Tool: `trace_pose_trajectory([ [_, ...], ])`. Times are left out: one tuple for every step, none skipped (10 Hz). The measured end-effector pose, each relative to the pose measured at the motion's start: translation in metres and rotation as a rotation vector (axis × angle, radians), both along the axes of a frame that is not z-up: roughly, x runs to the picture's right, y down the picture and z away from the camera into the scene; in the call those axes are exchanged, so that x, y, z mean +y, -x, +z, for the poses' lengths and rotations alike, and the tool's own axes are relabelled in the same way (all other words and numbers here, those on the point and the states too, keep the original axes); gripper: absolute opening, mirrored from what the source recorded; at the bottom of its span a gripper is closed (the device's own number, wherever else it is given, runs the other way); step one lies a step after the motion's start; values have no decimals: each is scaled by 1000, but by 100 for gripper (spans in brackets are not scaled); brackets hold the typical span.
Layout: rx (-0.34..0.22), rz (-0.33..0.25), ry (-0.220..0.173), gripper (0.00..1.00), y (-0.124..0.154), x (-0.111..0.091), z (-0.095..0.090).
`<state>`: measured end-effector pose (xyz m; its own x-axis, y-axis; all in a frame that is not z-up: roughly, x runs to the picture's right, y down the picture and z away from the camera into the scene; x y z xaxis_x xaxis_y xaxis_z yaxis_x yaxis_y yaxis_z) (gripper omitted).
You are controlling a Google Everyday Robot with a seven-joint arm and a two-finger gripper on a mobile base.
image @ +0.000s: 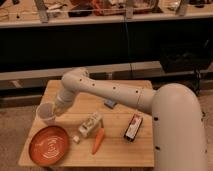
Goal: Place the ceramic cup in the ceramic bowl
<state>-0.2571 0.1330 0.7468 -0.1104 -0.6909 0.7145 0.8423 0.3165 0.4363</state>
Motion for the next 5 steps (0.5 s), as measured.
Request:
trace_pose_trajectory([
  [-5, -10, 2, 2, 3, 6, -5],
  [-7, -16, 2, 2, 5, 8, -8],
  [-10, -23, 4, 2, 7, 9, -10],
  [-10, -31, 7, 2, 9, 11, -14],
  [-9, -39, 10, 2, 11, 16, -19],
])
